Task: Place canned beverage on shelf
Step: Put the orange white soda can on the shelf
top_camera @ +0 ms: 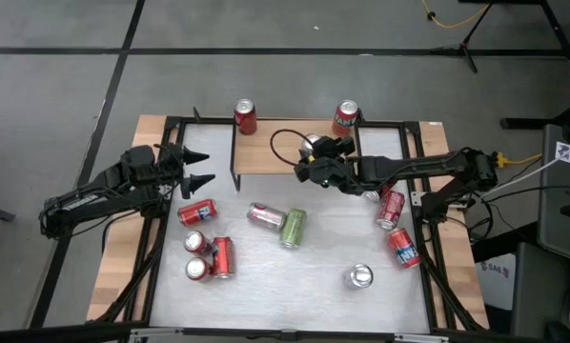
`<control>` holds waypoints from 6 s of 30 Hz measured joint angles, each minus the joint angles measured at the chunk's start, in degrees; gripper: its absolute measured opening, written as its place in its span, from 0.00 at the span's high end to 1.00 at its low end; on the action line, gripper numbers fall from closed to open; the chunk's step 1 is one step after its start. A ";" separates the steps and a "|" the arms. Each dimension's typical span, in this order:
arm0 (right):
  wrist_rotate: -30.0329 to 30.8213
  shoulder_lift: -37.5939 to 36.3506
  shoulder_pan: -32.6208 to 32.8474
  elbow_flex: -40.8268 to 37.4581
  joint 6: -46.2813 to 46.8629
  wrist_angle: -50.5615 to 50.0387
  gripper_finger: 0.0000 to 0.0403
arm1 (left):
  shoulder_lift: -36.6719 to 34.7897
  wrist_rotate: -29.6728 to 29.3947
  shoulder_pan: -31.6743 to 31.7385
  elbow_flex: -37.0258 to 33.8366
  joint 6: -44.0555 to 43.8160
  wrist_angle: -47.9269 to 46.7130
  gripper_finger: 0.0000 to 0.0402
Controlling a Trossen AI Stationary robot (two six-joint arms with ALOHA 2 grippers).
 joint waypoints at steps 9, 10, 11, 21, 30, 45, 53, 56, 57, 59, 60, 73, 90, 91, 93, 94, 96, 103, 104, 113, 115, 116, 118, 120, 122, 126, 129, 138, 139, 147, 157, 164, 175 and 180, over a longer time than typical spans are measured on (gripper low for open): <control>0.02 -0.40 0.04 0.01 -0.41 0.86 0.02 | 0.01 0.02 0.02 0.00 0.00 0.02 0.01; -0.04 -0.66 0.04 0.01 -0.41 1.01 0.02 | 0.00 0.02 0.01 0.00 0.00 0.02 0.01; -0.58 -1.17 0.04 0.01 -0.42 0.80 0.03 | 0.02 0.02 0.02 0.00 0.00 0.02 0.01; -4.22 -8.38 0.04 0.02 -6.13 1.39 0.03 | 0.00 0.02 0.00 0.00 -0.02 -0.02 0.01; -17.61 -14.23 0.04 0.05 -28.71 2.13 0.03 | 0.01 0.00 0.02 0.00 0.00 -0.01 0.01; -28.43 -13.56 -3.44 0.05 -46.46 1.51 0.03 | 0.01 -0.01 0.02 0.00 0.04 0.00 0.01; -40.20 -13.36 -11.36 0.05 -44.52 1.40 0.03 | 0.02 -0.02 0.00 0.00 0.11 -0.01 0.01; -43.03 -12.66 -13.45 -0.15 -43.58 0.36 0.03 | 0.02 -0.01 0.00 0.00 0.09 -0.02 0.01; -44.15 -12.13 -14.01 -0.19 -43.26 0.09 0.03 | 0.02 -0.02 0.02 0.00 0.09 -0.01 0.01; -46.83 -11.60 -14.78 -0.19 -43.17 -0.19 0.03 | 0.02 -0.01 0.00 0.00 0.07 -0.04 0.01; -47.76 -11.20 -15.19 -0.19 -43.23 -0.70 0.03 | 0.02 -0.01 0.01 0.00 0.08 -0.02 0.01; -48.50 -7.35 -15.37 -0.19 -43.27 -1.11 0.03 | 0.07 -0.30 0.02 0.00 0.11 -0.26 0.01; -45.36 -7.19 -15.29 -0.21 -34.56 -1.21 0.15 | 0.07 -1.86 0.02 0.00 0.15 -0.37 0.01; -45.37 -7.19 -15.30 -0.21 -34.49 -1.20 0.18 | 0.07 -1.87 0.01 0.00 0.15 -0.37 0.01; -45.37 -7.21 -15.30 -0.21 -34.41 -1.17 0.24 | 0.07 -1.88 0.00 0.00 0.14 -0.38 0.01; -45.37 -7.21 -15.30 -0.20 -34.32 -1.16 0.27 | 0.07 -1.88 0.02 0.00 0.15 -0.39 0.01; -45.30 -7.21 -15.29 -0.20 -33.16 -1.13 0.31 | 0.07 -1.88 0.02 0.00 0.13 -0.37 0.01; -41.02 -7.21 -15.29 -0.21 -28.99 -0.92 0.28 | 0.07 -1.90 0.00 0.00 0.15 -0.38 0.01; -40.38 -7.21 -15.32 -0.21 -28.32 -0.69 0.27 | 0.07 -1.90 0.01 0.00 0.15 -0.38 0.01; -32.99 -7.16 -15.32 -0.27 -24.99 1.99 0.28 | 0.07 -1.91 0.02 0.00 0.14 -0.39 0.01; -32.91 -7.16 -15.32 -0.15 -24.18 2.09 0.28 | 0.07 -1.92 0.01 0.00 0.12 -0.39 0.01; -32.92 -7.16 -15.32 0.20 -23.35 1.76 0.28 | 0.07 -1.92 0.00 0.00 0.11 -0.39 0.01; -32.94 -7.16 -15.32 1.19 -22.24 0.76 0.28 | 0.07 -1.93 0.02 0.00 0.13 -0.39 0.01; -32.90 -7.16 -15.32 2.85 -21.39 -0.39 0.28 | 0.07 -1.93 0.02 0.00 0.13 -0.39 0.01; -32.31 -7.16 -15.28 4.87 -20.77 -2.72 0.28 | 0.07 -1.93 0.01 0.00 0.13 -0.39 0.01; -31.95 -7.16 -15.27 9.11 -18.23 -10.79 0.28 | 0.07 -1.93 0.01 0.01 0.13 -0.39 0.01; -31.28 -7.21 -14.42 11.76 -16.21 -17.01 0.28 | 0.07 -1.93 0.00 0.00 0.14 -0.39 0.01; -26.61 -7.23 -9.47 14.41 -9.40 -31.32 0.28 | 0.07 -1.93 0.00 0.00 0.15 -0.39 0.01; -26.52 -7.23 -9.10 14.41 -8.71 -31.92 0.28 | 0.07 -1.93 0.02 0.00 0.15 -0.39 0.01; -21.97 -7.37 -7.28 14.41 -1.53 -37.14 0.28 | 0.07 -1.93 0.00 0.00 0.17 -0.42 0.01; -13.97 -7.47 -6.31 14.41 6.92 -42.70 0.28 | 0.07 -1.93 0.01 0.00 0.17 -0.40 0.01; -13.55 -7.49 -6.16 11.23 9.85 -42.46 0.28 | 0.04 -1.93 0.00 0.00 0.17 -0.39 0.01; -11.93 -7.47 -6.16 9.45 10.37 -40.73 0.28 | 0.07 -1.93 0.00 0.00 0.17 -0.39 0.01; -9.20 -7.47 -6.48 9.45 10.36 -40.02 0.28 | 0.07 -1.92 0.01 0.01 0.17 -0.39 0.01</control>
